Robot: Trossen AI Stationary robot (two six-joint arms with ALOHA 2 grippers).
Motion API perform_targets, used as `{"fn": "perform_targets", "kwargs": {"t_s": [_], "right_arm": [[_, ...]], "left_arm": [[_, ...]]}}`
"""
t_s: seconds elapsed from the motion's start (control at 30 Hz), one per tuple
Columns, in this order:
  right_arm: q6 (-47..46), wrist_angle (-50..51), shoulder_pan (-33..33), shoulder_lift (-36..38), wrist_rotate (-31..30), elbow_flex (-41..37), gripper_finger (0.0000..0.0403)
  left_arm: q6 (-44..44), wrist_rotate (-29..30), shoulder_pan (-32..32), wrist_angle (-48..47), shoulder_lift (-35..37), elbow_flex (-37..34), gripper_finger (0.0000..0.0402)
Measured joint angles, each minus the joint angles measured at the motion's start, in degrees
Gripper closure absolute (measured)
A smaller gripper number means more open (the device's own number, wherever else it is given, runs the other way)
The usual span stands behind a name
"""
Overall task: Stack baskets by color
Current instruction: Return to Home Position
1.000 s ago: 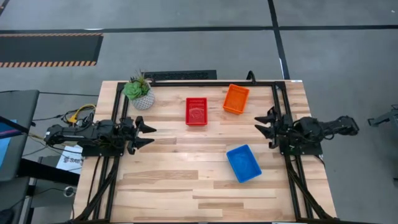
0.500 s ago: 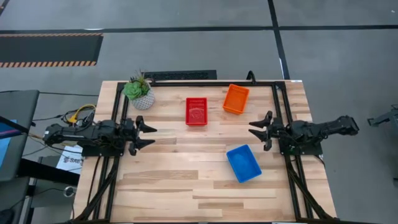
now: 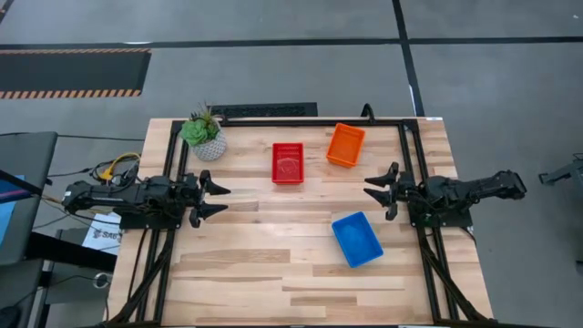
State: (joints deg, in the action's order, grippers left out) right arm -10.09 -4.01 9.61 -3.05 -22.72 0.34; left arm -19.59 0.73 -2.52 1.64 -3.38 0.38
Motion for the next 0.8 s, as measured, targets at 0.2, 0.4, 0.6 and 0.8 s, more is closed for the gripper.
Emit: {"fn": "perform_targets", "kwargs": {"t_s": [0.2, 0.4, 0.6, 0.8], "right_arm": [[0.0, 0.1, 0.0, 0.0, 0.0, 0.0, 0.0222], [0.0, 0.1, 0.0, 0.0, 0.1, 0.0, 0.0218], [0.0, 0.1, 0.0, 0.0, 0.1, 0.0, 0.0221], [0.0, 0.1, 0.0, 0.0, 0.1, -0.1, 0.0221]], "left_arm": [[-0.1, 0.0, 0.0, 0.0, 0.0, 0.0, 0.0139], [-0.1, 0.0, 0.0, 0.0, 0.0, 0.0, 0.0139], [-0.1, 0.0, 0.0, 0.0, 0.0, 0.0, 0.0139], [-0.1, 0.0, 0.0, 0.0, 0.0, 0.0, 0.0139]]}}
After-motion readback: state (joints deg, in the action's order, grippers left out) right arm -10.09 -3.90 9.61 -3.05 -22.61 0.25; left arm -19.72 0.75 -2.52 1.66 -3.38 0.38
